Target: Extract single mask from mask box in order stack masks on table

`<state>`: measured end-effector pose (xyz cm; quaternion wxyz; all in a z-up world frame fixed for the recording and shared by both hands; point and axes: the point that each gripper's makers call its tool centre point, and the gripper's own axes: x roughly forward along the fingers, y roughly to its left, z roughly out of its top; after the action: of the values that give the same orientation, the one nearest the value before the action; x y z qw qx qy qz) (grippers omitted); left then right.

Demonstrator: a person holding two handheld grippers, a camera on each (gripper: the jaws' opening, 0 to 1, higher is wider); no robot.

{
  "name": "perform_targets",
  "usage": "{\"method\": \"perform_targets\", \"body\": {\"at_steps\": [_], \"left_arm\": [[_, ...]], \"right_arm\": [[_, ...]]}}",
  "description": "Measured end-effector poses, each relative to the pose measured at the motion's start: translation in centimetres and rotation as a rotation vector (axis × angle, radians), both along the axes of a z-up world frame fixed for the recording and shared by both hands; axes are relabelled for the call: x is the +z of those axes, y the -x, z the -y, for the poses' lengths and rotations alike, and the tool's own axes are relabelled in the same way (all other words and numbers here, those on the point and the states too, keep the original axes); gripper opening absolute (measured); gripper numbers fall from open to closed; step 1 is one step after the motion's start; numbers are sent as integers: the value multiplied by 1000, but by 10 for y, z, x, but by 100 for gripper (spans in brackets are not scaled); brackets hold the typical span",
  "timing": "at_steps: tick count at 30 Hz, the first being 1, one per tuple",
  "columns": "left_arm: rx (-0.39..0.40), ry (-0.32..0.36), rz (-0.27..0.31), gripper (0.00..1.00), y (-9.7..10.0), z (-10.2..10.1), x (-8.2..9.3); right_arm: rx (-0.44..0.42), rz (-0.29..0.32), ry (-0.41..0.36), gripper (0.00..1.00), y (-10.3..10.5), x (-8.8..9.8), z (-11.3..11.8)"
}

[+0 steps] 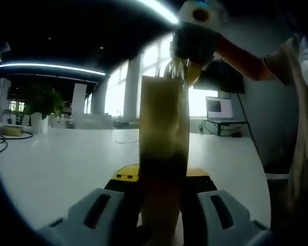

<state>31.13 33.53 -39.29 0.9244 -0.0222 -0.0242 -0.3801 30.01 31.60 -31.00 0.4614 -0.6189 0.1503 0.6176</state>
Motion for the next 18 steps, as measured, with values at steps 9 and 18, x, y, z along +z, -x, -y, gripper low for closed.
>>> {"method": "perform_targets", "body": {"at_steps": [9,18], "left_arm": [[-1,-7,1,19,0,1,-1],[-4,-11,1,20,1,1,-1]], "right_arm": [[-3,8,-17,0,1,9,0],[-26,6,-26,0,5,13,2]]}}
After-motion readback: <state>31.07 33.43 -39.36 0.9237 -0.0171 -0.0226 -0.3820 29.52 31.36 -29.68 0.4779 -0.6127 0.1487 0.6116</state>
